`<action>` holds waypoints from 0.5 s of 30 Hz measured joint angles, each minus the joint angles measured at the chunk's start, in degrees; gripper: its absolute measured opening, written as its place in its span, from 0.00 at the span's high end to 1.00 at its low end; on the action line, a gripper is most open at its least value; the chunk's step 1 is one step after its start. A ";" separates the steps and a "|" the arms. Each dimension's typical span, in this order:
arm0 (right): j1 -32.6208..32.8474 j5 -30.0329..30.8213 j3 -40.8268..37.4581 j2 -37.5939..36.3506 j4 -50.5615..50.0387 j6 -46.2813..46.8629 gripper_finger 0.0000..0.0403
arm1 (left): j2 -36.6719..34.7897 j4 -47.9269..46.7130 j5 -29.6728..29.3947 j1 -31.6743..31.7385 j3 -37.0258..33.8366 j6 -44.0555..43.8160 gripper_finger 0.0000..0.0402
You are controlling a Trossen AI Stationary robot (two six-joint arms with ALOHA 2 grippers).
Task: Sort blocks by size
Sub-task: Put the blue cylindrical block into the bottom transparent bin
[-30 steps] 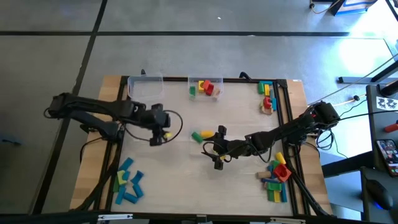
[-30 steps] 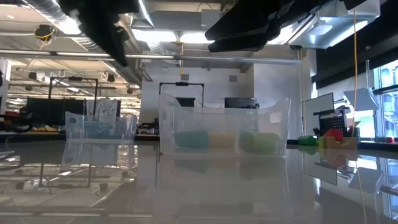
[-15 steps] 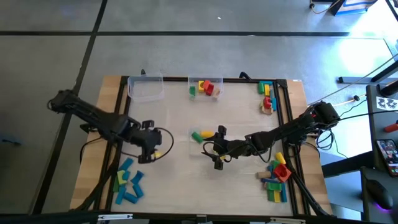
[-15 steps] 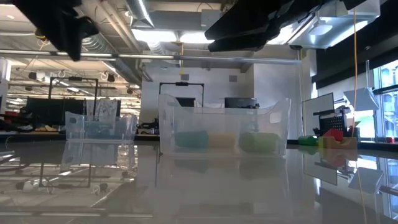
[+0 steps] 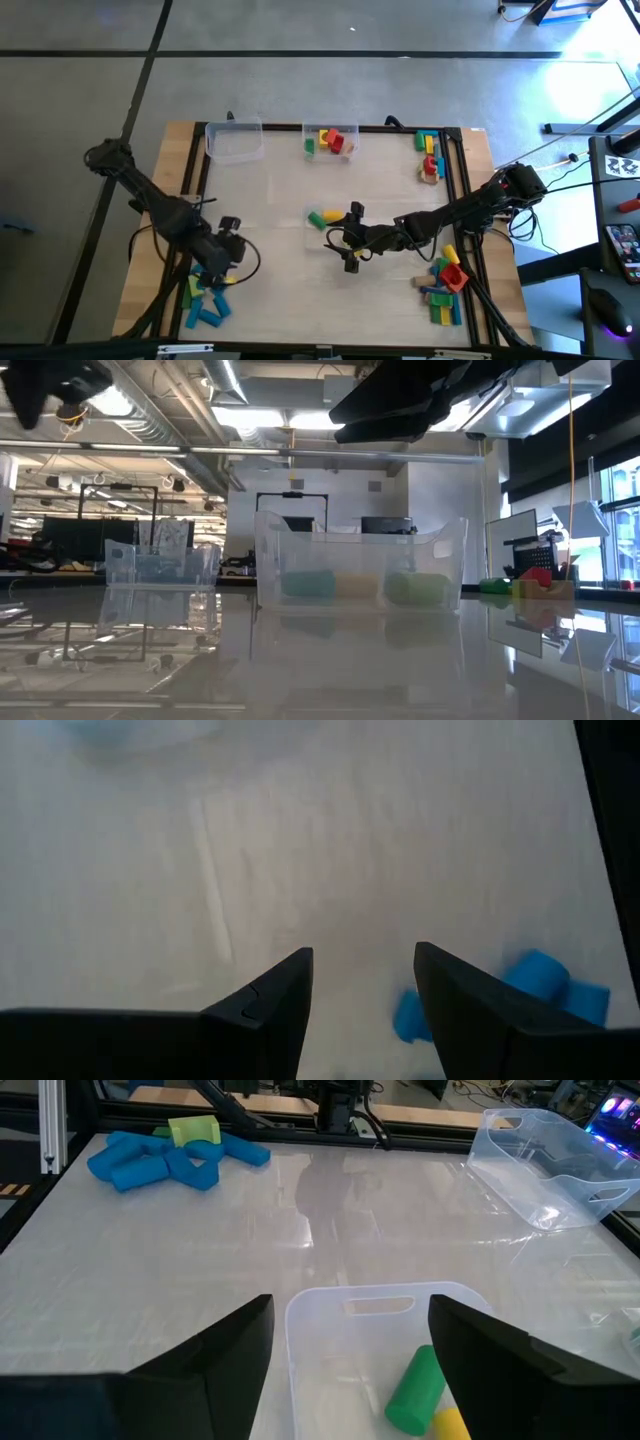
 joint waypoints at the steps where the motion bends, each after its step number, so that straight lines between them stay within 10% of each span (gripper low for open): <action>1: 0.00 0.00 0.00 0.00 0.00 0.00 0.34 | 0.02 0.20 0.00 -1.01 -0.51 -0.57 0.57; 15: 0.00 0.58 0.00 0.00 -0.12 -0.02 0.34 | 0.15 12.38 0.79 -11.60 -7.07 -0.87 0.57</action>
